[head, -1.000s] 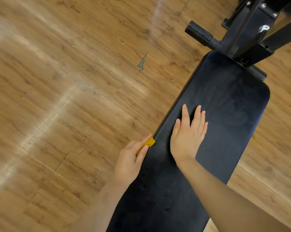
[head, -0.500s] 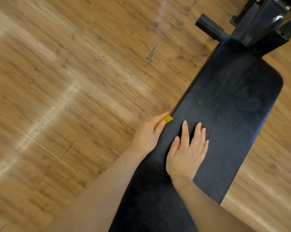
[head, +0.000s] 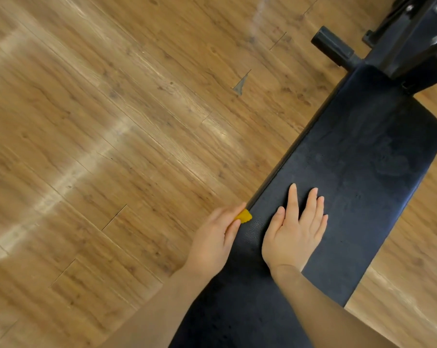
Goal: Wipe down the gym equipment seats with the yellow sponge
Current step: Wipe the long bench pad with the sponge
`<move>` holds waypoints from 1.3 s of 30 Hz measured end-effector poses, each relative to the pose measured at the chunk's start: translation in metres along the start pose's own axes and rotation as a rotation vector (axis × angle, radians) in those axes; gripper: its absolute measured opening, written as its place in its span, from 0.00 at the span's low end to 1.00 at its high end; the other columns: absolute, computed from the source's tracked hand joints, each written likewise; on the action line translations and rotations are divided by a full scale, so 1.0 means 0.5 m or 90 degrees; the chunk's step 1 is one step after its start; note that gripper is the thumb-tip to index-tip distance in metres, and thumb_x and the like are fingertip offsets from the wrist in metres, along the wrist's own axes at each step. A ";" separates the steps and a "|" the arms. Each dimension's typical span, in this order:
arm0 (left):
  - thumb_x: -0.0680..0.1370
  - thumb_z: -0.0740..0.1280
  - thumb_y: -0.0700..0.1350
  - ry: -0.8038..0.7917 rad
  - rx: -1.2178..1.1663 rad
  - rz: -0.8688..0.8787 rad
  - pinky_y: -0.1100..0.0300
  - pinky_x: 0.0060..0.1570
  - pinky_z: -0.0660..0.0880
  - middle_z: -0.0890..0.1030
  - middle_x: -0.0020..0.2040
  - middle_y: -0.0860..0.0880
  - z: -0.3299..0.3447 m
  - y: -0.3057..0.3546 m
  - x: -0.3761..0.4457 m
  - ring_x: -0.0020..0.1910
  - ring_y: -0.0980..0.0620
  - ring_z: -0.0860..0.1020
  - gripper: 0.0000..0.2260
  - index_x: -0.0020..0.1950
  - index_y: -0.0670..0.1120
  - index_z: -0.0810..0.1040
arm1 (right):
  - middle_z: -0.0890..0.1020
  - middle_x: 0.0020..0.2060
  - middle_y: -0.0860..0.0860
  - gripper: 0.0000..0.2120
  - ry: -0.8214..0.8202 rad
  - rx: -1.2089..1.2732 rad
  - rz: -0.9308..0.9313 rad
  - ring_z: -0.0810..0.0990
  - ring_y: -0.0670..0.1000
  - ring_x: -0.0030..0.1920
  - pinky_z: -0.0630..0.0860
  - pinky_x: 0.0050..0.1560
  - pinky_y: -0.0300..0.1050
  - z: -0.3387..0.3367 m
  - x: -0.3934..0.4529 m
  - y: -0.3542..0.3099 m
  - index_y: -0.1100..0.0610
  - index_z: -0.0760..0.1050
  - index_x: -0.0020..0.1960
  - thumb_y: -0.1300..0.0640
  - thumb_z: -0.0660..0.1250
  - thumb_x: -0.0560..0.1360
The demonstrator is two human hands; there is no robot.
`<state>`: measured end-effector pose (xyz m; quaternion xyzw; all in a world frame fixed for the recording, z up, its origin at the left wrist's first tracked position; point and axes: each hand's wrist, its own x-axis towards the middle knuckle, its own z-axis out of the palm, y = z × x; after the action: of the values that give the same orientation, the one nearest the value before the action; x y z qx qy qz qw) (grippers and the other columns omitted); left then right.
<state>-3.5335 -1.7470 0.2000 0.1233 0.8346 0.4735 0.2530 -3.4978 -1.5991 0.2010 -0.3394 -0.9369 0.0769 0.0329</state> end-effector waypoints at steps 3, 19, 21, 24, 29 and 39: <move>0.83 0.58 0.46 0.006 -0.001 0.002 0.67 0.64 0.66 0.74 0.65 0.52 0.009 0.021 0.039 0.63 0.59 0.71 0.18 0.73 0.52 0.69 | 0.57 0.77 0.57 0.24 -0.001 0.007 0.002 0.52 0.57 0.77 0.48 0.76 0.58 0.001 0.002 0.000 0.49 0.61 0.76 0.50 0.48 0.81; 0.82 0.60 0.42 0.049 0.039 0.030 0.77 0.63 0.58 0.75 0.64 0.54 -0.036 -0.040 -0.165 0.63 0.67 0.66 0.17 0.71 0.47 0.72 | 0.56 0.77 0.58 0.22 -0.052 0.056 -0.024 0.50 0.58 0.77 0.47 0.76 0.60 -0.010 -0.004 0.010 0.52 0.60 0.76 0.52 0.54 0.82; 0.82 0.60 0.41 0.046 0.024 0.027 0.78 0.62 0.58 0.76 0.64 0.52 -0.034 -0.039 -0.154 0.62 0.69 0.65 0.16 0.71 0.46 0.72 | 0.56 0.77 0.57 0.23 -0.083 0.068 -0.062 0.50 0.58 0.77 0.46 0.75 0.60 -0.022 -0.039 0.012 0.52 0.61 0.76 0.53 0.56 0.82; 0.83 0.59 0.43 0.046 0.018 0.020 0.79 0.60 0.58 0.76 0.65 0.50 -0.024 -0.033 -0.111 0.63 0.64 0.68 0.17 0.71 0.47 0.71 | 0.56 0.77 0.57 0.24 -0.102 0.073 -0.094 0.50 0.57 0.77 0.47 0.75 0.60 -0.031 -0.126 0.009 0.52 0.62 0.75 0.53 0.59 0.81; 0.83 0.59 0.44 0.026 0.011 0.017 0.74 0.61 0.62 0.76 0.67 0.50 -0.021 -0.029 -0.075 0.65 0.56 0.71 0.16 0.71 0.48 0.72 | 0.55 0.77 0.58 0.25 -0.108 0.064 -0.065 0.50 0.58 0.77 0.47 0.75 0.61 -0.020 -0.219 -0.023 0.51 0.61 0.76 0.52 0.60 0.80; 0.83 0.58 0.46 0.051 0.081 -0.004 0.76 0.60 0.61 0.76 0.61 0.54 -0.063 -0.102 -0.302 0.60 0.63 0.71 0.17 0.72 0.51 0.70 | 0.57 0.76 0.60 0.26 -0.065 0.016 -0.066 0.52 0.61 0.76 0.50 0.73 0.64 -0.002 -0.233 -0.038 0.53 0.60 0.76 0.47 0.48 0.80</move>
<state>-3.4218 -1.8636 0.2158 0.1172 0.8729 0.4233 0.2126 -3.4203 -1.6879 0.2041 -0.2857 -0.9526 0.1040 -0.0064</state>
